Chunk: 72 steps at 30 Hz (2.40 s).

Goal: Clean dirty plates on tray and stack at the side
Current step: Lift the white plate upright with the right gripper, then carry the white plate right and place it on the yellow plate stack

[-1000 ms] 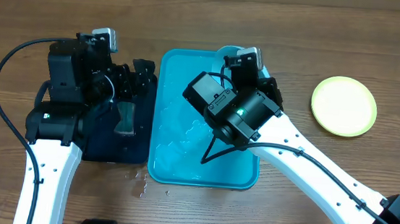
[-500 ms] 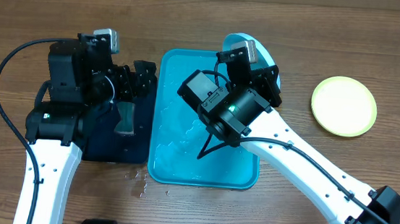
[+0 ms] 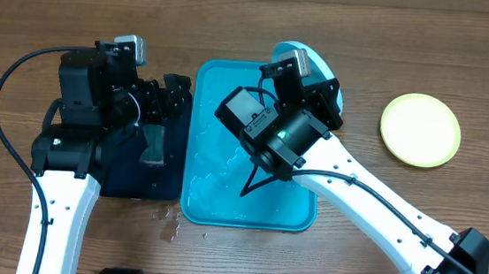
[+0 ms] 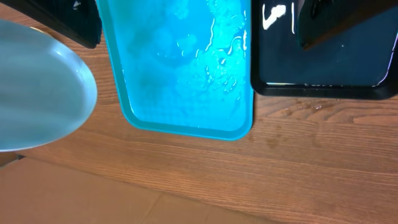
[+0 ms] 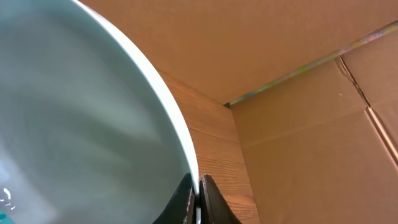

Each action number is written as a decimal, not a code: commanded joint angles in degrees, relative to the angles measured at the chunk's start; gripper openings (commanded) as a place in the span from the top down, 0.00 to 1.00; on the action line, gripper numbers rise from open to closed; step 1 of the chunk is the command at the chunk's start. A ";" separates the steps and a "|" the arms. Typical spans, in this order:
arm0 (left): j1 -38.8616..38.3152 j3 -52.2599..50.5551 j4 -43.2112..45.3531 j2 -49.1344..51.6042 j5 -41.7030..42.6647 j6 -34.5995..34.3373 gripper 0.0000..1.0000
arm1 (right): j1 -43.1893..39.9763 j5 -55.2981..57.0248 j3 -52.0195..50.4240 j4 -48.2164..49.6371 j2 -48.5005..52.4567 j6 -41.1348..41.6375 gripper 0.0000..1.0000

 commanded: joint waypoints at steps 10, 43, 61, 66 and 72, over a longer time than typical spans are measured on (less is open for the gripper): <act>0.31 0.98 0.48 -0.48 -0.07 1.11 0.00 | 0.39 0.83 0.57 0.52 0.24 -0.42 0.96; 0.31 0.96 -4.52 -0.26 -1.33 1.31 0.00 | -24.52 -52.83 0.63 8.46 0.00 9.57 0.96; 0.31 0.96 -5.49 -0.22 -2.19 1.31 0.00 | -66.29 -75.47 -2.99 3.56 0.02 3.26 0.96; 0.31 0.96 -5.46 -0.22 -2.16 1.29 0.00 | -73.22 -77.18 -6.73 5.31 0.02 1.75 0.96; 0.28 0.96 -5.49 -0.22 -2.16 1.29 0.00 | -74.90 -75.91 -12.04 11.02 0.02 1.79 0.96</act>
